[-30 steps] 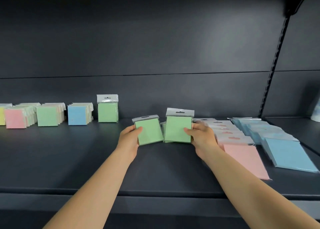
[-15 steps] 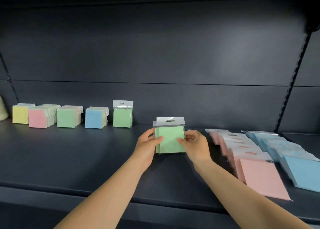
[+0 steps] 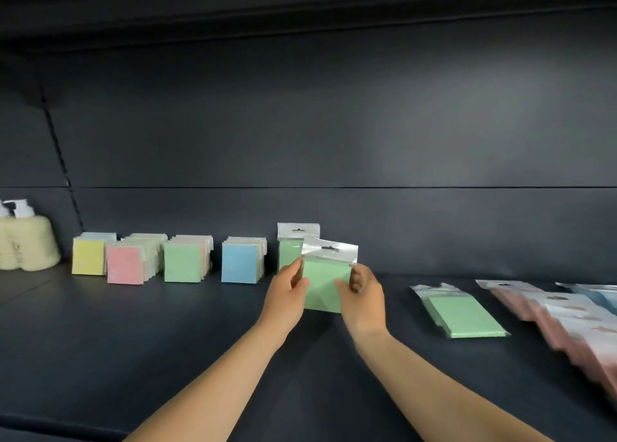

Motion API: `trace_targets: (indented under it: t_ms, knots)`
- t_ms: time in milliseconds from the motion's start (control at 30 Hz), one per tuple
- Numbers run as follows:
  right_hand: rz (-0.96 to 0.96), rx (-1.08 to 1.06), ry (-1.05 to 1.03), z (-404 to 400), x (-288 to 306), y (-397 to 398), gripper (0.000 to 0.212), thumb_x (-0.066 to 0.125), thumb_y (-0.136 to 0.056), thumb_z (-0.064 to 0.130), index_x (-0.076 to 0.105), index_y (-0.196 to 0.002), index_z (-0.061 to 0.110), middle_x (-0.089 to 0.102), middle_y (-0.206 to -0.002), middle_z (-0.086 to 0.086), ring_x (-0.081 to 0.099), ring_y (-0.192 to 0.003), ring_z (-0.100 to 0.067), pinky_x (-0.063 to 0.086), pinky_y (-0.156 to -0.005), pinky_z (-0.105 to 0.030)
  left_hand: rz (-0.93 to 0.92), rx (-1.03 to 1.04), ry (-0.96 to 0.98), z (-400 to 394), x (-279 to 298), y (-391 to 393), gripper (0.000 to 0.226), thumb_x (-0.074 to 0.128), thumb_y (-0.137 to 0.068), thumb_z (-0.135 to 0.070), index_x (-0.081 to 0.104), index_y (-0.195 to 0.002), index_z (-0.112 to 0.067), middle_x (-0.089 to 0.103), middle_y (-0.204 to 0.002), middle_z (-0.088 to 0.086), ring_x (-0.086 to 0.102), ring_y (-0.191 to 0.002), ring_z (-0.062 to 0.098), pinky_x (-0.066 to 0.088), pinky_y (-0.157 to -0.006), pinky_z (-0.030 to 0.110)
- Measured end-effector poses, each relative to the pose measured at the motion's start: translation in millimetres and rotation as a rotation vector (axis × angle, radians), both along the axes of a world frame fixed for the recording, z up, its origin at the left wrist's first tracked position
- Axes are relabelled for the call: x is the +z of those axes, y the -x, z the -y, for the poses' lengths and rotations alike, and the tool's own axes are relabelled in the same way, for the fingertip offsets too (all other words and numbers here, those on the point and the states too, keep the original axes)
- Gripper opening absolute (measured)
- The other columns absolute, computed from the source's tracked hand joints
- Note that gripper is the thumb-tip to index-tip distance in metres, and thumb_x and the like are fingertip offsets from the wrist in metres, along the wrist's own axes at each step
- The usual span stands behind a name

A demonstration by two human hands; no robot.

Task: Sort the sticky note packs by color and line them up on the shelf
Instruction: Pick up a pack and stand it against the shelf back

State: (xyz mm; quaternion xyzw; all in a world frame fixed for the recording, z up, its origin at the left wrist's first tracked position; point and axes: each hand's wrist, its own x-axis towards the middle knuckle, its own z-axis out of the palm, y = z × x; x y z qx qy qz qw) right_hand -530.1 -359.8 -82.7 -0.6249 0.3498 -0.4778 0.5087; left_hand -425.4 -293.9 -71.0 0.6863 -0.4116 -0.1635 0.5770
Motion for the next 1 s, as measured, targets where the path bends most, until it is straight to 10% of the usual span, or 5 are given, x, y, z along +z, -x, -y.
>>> trace_targets:
  t_ms: [333, 633, 800, 1000]
  knots:
    - [-0.066, -0.126, 0.103, 14.3, -2.7, -90.1, 0.026, 0.052, -0.094, 0.007, 0.050, -0.113, 0.026, 0.056, -0.096, 0.015, 0.056, -0.087, 0.001, 0.042, -0.067, -0.005, 0.077, 0.069, 0.026, 40.1, -8.1, -79.5, 0.040, 0.039, -0.095, -0.003, 0.051, -0.132, -0.015, 0.051, -0.116, -0.001, 0.050, -0.104, 0.013, 0.039, -0.089, 0.022]
    - [-0.236, -0.173, 0.086, 39.4, -18.9, -101.1, 0.044, 0.059, -0.090, 0.016, 0.047, -0.132, 0.022, 0.056, -0.123, 0.006, 0.055, -0.110, -0.009, 0.046, -0.097, -0.028, 0.159, 0.081, 0.029, 60.4, -30.7, -93.6, 0.048, 0.048, -0.094, -0.003, 0.040, -0.140, -0.010, 0.039, -0.137, 0.002, 0.037, -0.131, 0.015, 0.025, -0.104, 0.015]
    - [-0.380, -0.078, 0.082, 39.2, -16.5, -103.8, 0.036, 0.050, -0.094, 0.012, 0.046, -0.129, 0.019, 0.056, -0.101, 0.011, 0.052, -0.089, -0.005, 0.040, -0.060, -0.004, 0.023, -0.025, -0.089, 63.3, -34.1, -95.2, 0.064, 0.044, -0.095, -0.006, 0.013, -0.151, -0.014, 0.026, -0.154, 0.003, 0.026, -0.141, 0.018, 0.025, -0.114, 0.029]
    - [-0.417, -0.053, 0.106, 41.3, -18.3, -105.6, 0.034, 0.048, -0.095, 0.010, 0.047, -0.127, 0.022, 0.057, -0.104, 0.012, 0.052, -0.091, -0.004, 0.038, -0.059, -0.001, 0.017, -0.034, -0.112, 67.6, -39.9, -100.0, 0.059, 0.041, -0.094, -0.006, 0.023, -0.149, -0.021, 0.049, -0.138, 0.001, 0.048, -0.123, 0.018, 0.041, -0.103, 0.031]
